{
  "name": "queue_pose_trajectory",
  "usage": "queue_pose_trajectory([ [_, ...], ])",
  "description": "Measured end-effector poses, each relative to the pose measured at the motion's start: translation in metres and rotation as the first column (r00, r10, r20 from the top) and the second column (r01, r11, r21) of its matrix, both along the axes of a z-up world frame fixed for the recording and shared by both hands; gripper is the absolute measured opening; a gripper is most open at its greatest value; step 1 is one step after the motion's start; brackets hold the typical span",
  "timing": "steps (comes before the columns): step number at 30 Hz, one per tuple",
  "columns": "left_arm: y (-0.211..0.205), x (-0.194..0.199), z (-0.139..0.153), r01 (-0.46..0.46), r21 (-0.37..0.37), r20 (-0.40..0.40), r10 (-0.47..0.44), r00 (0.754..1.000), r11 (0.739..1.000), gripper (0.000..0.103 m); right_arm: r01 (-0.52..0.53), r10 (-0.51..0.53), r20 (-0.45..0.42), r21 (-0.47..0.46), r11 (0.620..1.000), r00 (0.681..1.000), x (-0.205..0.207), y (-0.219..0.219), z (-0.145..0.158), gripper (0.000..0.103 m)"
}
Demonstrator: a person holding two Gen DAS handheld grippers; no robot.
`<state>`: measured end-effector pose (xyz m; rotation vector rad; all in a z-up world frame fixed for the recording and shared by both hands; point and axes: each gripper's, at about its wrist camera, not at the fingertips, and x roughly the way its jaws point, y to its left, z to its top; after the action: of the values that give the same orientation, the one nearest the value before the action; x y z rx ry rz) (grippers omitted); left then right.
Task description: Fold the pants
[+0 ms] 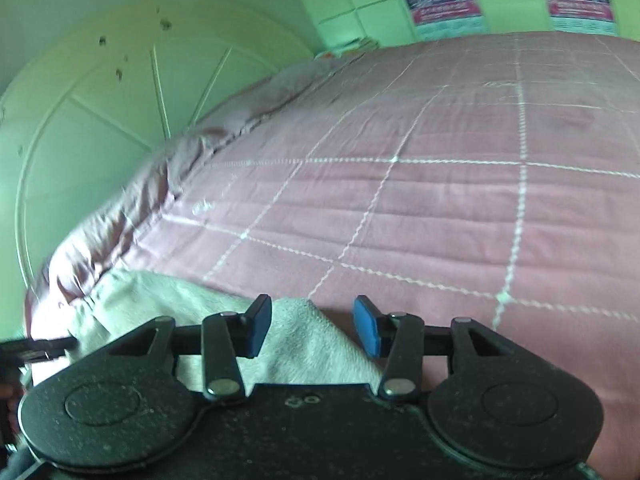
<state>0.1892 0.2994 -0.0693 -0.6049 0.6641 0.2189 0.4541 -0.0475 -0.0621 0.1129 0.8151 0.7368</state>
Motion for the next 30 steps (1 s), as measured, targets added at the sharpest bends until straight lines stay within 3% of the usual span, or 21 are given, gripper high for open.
queue_pose_trajectory([
  [4,0.004,0.007,0.000,-0.002,0.000,0.004,0.002,1.000,1.000,0.054,-0.096,0.094,-0.032,-0.087,0.992,0.995,0.015,0.016,-0.017,0.036],
  [6,0.006,0.009,-0.001,0.002,0.004,-0.001,-0.002,1.000,1.000,0.049,-0.129,0.123,-0.061,-0.106,0.986,0.991,0.018,0.017,-0.023,0.026],
  [8,0.007,0.012,-0.003,0.012,0.007,-0.004,-0.012,1.000,1.000,0.047,-0.171,0.162,-0.094,-0.102,0.980,0.982,0.018,0.020,-0.024,0.005],
  [10,0.007,0.012,-0.002,0.020,0.016,-0.008,-0.020,1.000,1.000,0.040,-0.192,0.181,-0.086,-0.139,0.972,0.980,0.013,0.025,-0.022,0.000],
  [17,0.009,0.006,0.013,0.010,0.030,0.049,-0.012,0.999,1.000,0.028,-0.161,0.160,-0.021,-0.081,0.984,0.987,0.007,0.029,0.003,0.000],
  [21,0.019,0.014,0.005,0.006,0.034,0.014,-0.007,1.000,0.999,0.027,-0.117,0.101,-0.099,-0.164,0.979,0.990,0.015,0.038,-0.030,0.000],
  [24,0.021,0.016,-0.012,0.008,0.027,-0.008,-0.007,1.000,1.000,0.027,-0.051,0.039,-0.101,-0.122,0.991,0.994,0.012,0.030,-0.041,0.000],
  [26,0.022,0.014,-0.012,0.015,0.013,-0.005,-0.015,1.000,1.000,0.028,-0.014,0.006,-0.063,-0.126,0.992,0.998,0.002,0.023,-0.030,0.014],
  [30,0.013,0.001,0.006,0.024,0.075,0.000,-0.024,1.000,0.997,0.039,0.084,-0.083,0.031,-0.023,0.996,0.996,-0.040,-0.032,0.012,0.013],
])
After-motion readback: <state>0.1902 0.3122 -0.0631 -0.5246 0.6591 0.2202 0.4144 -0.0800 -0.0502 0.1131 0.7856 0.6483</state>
